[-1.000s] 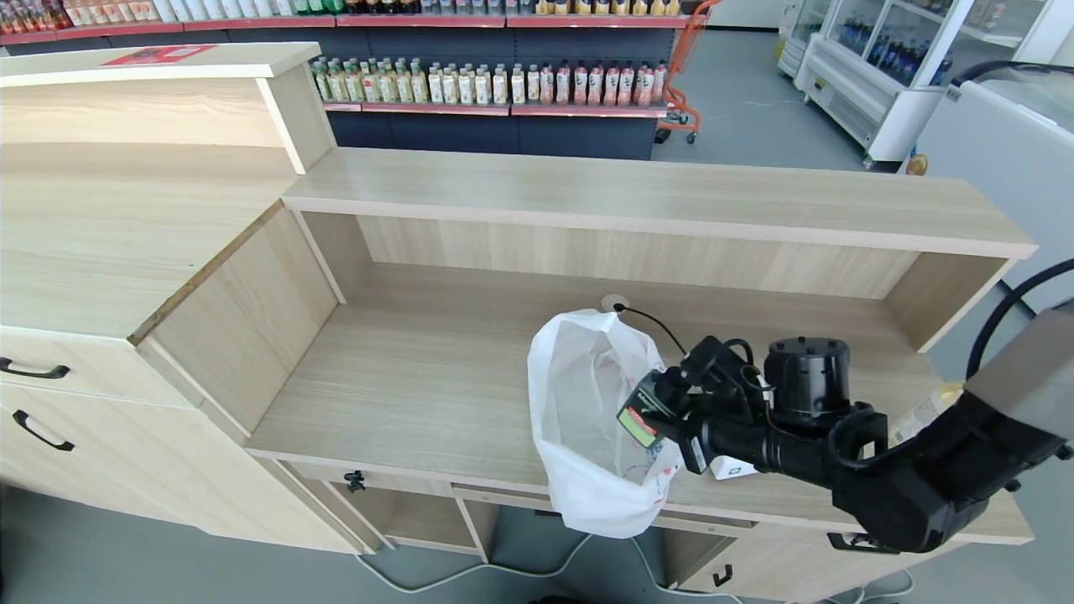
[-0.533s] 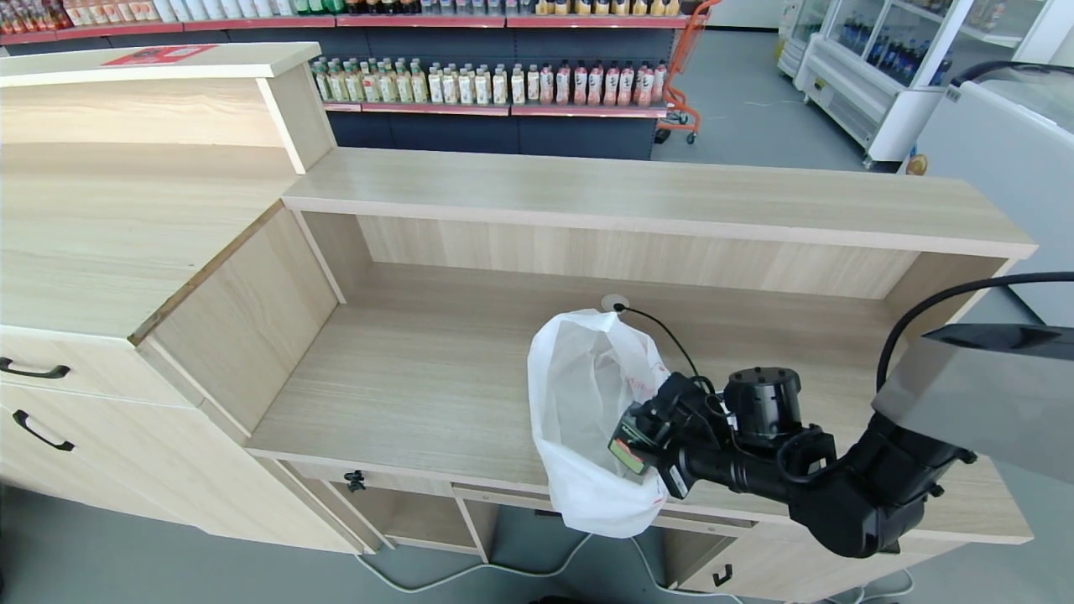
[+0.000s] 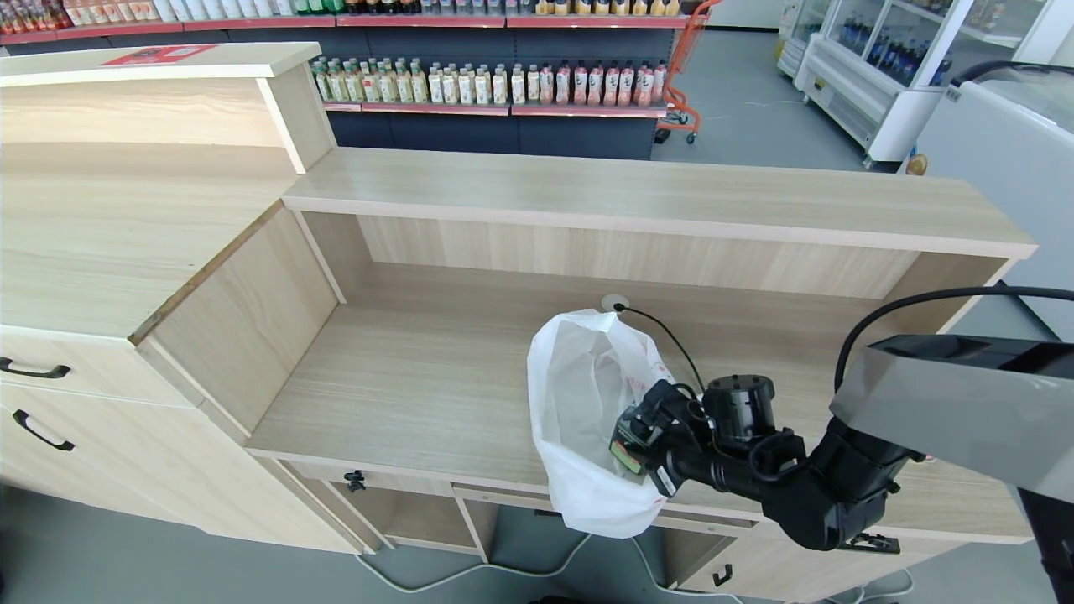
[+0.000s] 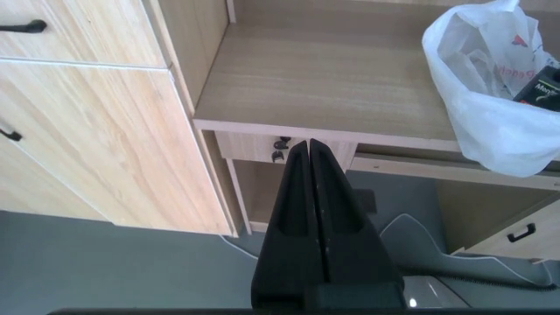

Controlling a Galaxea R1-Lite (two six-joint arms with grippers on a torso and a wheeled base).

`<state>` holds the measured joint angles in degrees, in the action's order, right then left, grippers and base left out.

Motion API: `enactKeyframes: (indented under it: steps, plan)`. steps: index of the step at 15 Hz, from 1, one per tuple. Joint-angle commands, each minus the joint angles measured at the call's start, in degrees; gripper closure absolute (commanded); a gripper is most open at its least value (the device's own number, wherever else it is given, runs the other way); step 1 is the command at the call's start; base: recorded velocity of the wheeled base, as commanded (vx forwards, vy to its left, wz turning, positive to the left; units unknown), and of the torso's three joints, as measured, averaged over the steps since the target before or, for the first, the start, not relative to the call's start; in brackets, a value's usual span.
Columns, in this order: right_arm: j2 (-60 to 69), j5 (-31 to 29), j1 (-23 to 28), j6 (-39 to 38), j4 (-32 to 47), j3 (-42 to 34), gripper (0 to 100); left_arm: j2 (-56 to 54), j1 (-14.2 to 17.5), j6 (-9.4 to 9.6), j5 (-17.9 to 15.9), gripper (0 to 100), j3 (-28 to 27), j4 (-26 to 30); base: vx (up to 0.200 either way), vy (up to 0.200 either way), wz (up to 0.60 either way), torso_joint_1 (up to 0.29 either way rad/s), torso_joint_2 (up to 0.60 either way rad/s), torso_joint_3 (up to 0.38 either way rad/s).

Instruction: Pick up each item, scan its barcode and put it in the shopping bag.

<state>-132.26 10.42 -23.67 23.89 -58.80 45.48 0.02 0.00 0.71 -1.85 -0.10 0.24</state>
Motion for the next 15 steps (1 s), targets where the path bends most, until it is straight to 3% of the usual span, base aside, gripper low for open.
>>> enactKeyframes:
  steps: [1, 2, 7, 10, 11, 15]
  plan:
    - [-0.5, 0.0, 0.1, 0.0, 0.3, 1.4, 100, 0.1, 0.0, 0.00, 0.0, 100, 0.0, 0.0, 0.000, 0.000, 0.00, 0.000, 0.00, 0.000]
    - [-0.5, 0.0, 0.2, 0.0, 0.3, 1.4, 0, 0.1, 0.0, 0.00, 0.0, 100, 0.0, 0.0, 0.000, 0.000, 0.00, 0.000, 0.00, 0.000]
    - [3.5, 0.4, 0.6, -1.6, 0.5, -0.6, 0, 0.0, 0.0, 0.00, 0.0, 100, 0.0, 0.0, 0.000, 0.000, 0.00, 0.000, 0.00, 0.000]
    - [11.0, 0.4, 2.0, -8.7, 3.4, -0.5, 0, 0.1, 0.0, 0.00, 0.0, 100, 0.0, 0.0, 0.000, 0.000, 0.00, 0.000, 0.00, 0.000]
    - [16.9, 0.4, 3.3, -12.9, 8.5, -0.6, 0, 0.1, 0.0, 0.00, 0.0, 100, 0.0, 0.0, 0.000, 0.000, 0.00, 0.000, 0.00, 0.000]
    - [36.6, -0.1, 6.4, -25.8, 16.3, -3.6, 0, 0.1, 0.0, 0.00, 0.0, 100, -0.1, 0.0, 0.000, 0.000, 0.00, 0.000, 0.00, 0.000]
